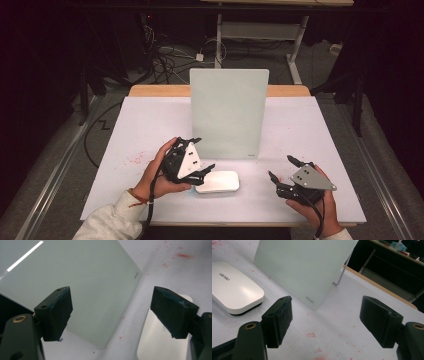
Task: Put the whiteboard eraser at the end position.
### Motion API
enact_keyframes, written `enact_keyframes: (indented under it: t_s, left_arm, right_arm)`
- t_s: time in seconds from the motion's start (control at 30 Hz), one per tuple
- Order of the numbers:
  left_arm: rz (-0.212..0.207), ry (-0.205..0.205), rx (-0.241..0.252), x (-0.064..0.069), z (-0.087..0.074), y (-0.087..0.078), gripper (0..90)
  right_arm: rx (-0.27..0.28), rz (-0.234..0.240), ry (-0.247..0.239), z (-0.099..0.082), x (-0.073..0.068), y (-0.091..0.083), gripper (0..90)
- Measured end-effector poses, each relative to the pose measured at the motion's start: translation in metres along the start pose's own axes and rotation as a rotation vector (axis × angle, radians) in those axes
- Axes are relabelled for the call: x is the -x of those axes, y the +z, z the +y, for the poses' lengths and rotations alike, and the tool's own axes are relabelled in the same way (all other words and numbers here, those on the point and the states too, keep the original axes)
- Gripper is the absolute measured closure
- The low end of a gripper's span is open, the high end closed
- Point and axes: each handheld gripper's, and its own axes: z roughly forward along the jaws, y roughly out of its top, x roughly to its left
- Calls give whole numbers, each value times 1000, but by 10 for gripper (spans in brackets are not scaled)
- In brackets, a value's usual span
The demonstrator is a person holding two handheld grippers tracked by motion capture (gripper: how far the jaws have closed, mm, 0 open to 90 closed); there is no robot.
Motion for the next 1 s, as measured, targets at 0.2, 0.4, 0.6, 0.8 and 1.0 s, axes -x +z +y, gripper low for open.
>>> enact_keyframes:
  t_s: [0.2, 0.4, 0.6, 0.8, 1.0]
  left_arm:
    - [68, -48, 25, -10, -24, -19, 176]
    - [133, -87, 11, -15, -56, -33, 176]
    - [171, -148, -25, -15, -85, -41, 176]
    - [162, -196, -102, -7, -114, -48, 176]
    - [137, -197, -115, -5, -116, -46, 176]
  right_arm:
    - [10, -1, -8, 1, 0, -3, 267]
    - [11, -5, -1, 1, 0, -5, 267]
    - [0, -10, 5, -2, 0, -7, 267]
    - [-1, -15, 12, -5, 1, -10, 267]
    - [-5, -12, 13, -5, 1, -9, 265]
